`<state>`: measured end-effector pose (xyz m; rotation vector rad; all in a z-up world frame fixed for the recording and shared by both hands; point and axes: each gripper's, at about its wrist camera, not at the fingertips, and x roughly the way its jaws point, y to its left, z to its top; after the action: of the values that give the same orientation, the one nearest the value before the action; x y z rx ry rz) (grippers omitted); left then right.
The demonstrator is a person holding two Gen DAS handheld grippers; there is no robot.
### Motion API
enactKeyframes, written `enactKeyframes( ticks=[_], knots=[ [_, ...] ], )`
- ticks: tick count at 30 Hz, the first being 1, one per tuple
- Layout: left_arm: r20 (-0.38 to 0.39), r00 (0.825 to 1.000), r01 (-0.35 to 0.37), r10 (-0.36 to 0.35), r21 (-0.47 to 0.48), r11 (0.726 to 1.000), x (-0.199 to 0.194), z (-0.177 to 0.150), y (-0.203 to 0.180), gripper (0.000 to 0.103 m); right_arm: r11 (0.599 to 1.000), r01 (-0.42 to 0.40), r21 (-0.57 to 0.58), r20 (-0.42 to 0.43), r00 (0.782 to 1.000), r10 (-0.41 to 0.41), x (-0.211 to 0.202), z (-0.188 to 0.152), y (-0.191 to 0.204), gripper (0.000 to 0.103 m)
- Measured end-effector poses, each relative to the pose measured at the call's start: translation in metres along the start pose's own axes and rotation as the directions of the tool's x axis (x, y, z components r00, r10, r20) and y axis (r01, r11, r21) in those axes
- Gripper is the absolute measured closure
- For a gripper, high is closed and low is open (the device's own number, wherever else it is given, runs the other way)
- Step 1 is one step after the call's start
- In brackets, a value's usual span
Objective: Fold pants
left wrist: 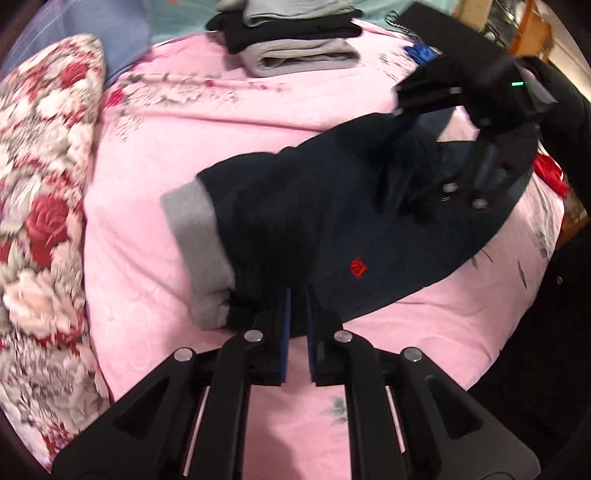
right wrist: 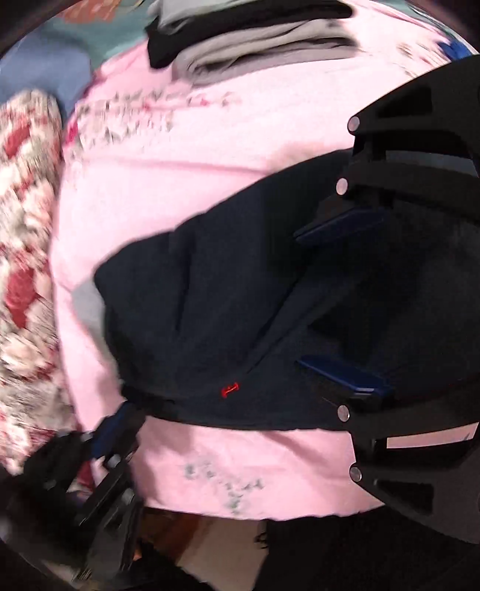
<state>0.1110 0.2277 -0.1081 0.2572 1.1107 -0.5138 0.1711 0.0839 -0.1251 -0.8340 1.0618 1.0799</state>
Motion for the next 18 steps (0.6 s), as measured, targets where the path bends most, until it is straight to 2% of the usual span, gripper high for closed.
enactKeyframes(
  ticks=[1, 2, 3, 4, 5, 7, 8, 11, 12, 13, 14, 17, 18],
  knots=[
    [-0.011, 1.000, 0.006, -0.006, 0.015, 1.000, 0.004, 0.004, -0.004, 0.094, 1.000, -0.001, -0.005, -0.021, 1.000, 0.001, 0.006, 0.002, -0.002, 0.041],
    [-0.018, 1.000, 0.008, -0.008, 0.026, 1.000, 0.007, 0.006, -0.008, 0.094, 1.000, -0.022, 0.001, -0.042, 0.999, 0.022, 0.013, 0.002, -0.005, 0.055],
    [-0.026, 1.000, 0.008, -0.007, 0.051, 0.999, 0.011, 0.011, -0.014, 0.094, 0.998, -0.060, 0.025, -0.054, 0.997, 0.061, 0.018, 0.000, -0.008, 0.091],
    [-0.030, 1.000, 0.009, -0.007, 0.073, 0.997, 0.015, 0.013, -0.019, 0.093, 0.995, -0.093, 0.046, -0.058, 0.994, 0.095, 0.019, -0.001, -0.011, 0.097],
    [-0.031, 1.000, 0.003, 0.000, 0.099, 0.995, 0.018, 0.016, -0.025, 0.092, 0.989, -0.127, 0.079, -0.033, 0.991, 0.130, 0.017, -0.004, -0.015, 0.097],
    [-0.025, 0.999, -0.021, 0.025, 0.146, 0.989, 0.025, 0.021, -0.036, 0.076, 0.979, -0.156, 0.128, 0.006, 0.988, 0.157, 0.009, -0.008, -0.021, 0.097],
    [-0.022, 0.999, -0.024, 0.028, 0.151, 0.988, 0.026, 0.023, -0.037, 0.072, 0.978, -0.158, 0.136, 0.014, 0.987, 0.157, 0.006, -0.009, -0.021, 0.097],
    [-0.003, 0.999, -0.037, 0.038, 0.170, 0.985, 0.027, 0.026, -0.039, 0.050, 0.978, -0.151, 0.142, 0.034, 0.988, 0.148, -0.006, -0.012, -0.020, 0.097],
    [0.014, 0.998, -0.065, 0.063, 0.187, 0.980, 0.025, 0.026, -0.042, 0.032, 0.979, -0.148, 0.140, 0.036, 0.989, 0.144, -0.009, -0.012, -0.020, 0.097],
    [0.040, 0.993, -0.117, 0.111, 0.203, 0.972, 0.024, 0.026, -0.044, 0.019, 0.980, -0.143, 0.140, 0.038, 0.990, 0.139, -0.013, -0.012, -0.020, 0.097],
    [0.054, 0.990, -0.141, 0.132, 0.210, 0.967, 0.023, 0.026, -0.043, 0.019, 0.979, -0.141, 0.150, 0.042, 0.990, 0.136, -0.016, -0.012, -0.021, 0.097],
    [0.050, 0.990, -0.139, 0.132, 0.173, 0.975, 0.026, 0.032, -0.029, 0.020, 0.975, -0.150, 0.164, 0.053, 0.988, 0.143, -0.025, -0.011, -0.022, 0.097],
    [0.043, 0.990, -0.143, 0.138, 0.151, 0.978, 0.030, 0.033, -0.020, 0.027, 0.975, -0.153, 0.160, 0.058, 0.988, 0.146, -0.029, -0.012, -0.020, 0.097]
  ],
)
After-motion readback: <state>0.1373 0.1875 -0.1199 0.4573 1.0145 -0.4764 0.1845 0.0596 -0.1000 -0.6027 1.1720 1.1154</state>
